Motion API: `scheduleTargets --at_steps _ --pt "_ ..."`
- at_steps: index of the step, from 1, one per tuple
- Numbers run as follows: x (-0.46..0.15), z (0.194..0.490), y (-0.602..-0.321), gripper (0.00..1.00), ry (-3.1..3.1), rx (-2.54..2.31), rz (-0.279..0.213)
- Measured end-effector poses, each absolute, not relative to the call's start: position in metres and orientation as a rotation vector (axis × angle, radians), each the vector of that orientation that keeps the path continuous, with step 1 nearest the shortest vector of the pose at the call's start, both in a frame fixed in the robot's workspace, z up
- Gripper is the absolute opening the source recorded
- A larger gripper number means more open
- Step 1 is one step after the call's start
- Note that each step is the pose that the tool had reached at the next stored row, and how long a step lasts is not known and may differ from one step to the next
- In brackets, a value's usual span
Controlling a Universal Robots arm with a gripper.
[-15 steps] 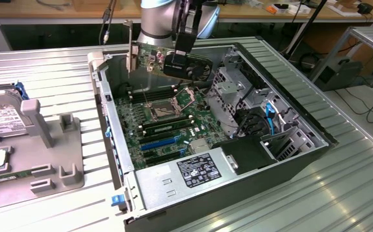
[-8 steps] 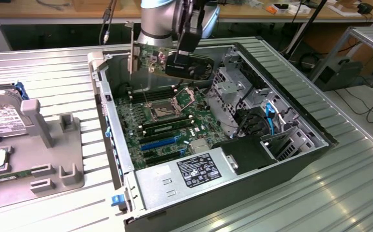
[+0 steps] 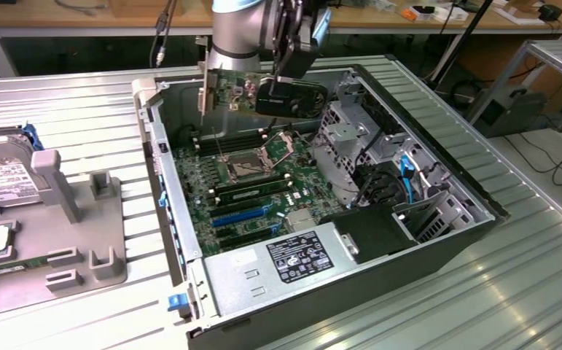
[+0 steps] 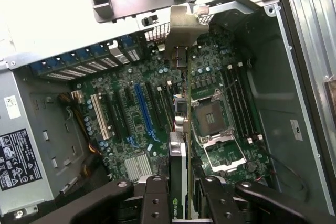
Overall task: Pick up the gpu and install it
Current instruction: 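Insert the gpu into the slot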
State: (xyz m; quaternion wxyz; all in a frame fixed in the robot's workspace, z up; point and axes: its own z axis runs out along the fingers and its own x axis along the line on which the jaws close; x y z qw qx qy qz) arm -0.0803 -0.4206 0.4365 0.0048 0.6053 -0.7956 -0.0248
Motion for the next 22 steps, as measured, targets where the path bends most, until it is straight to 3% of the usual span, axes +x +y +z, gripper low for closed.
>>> scheduleTargets --at_steps 22 --pt "-0.060 0.437 -0.421 0.27 -2.303 2.115 -0.076"
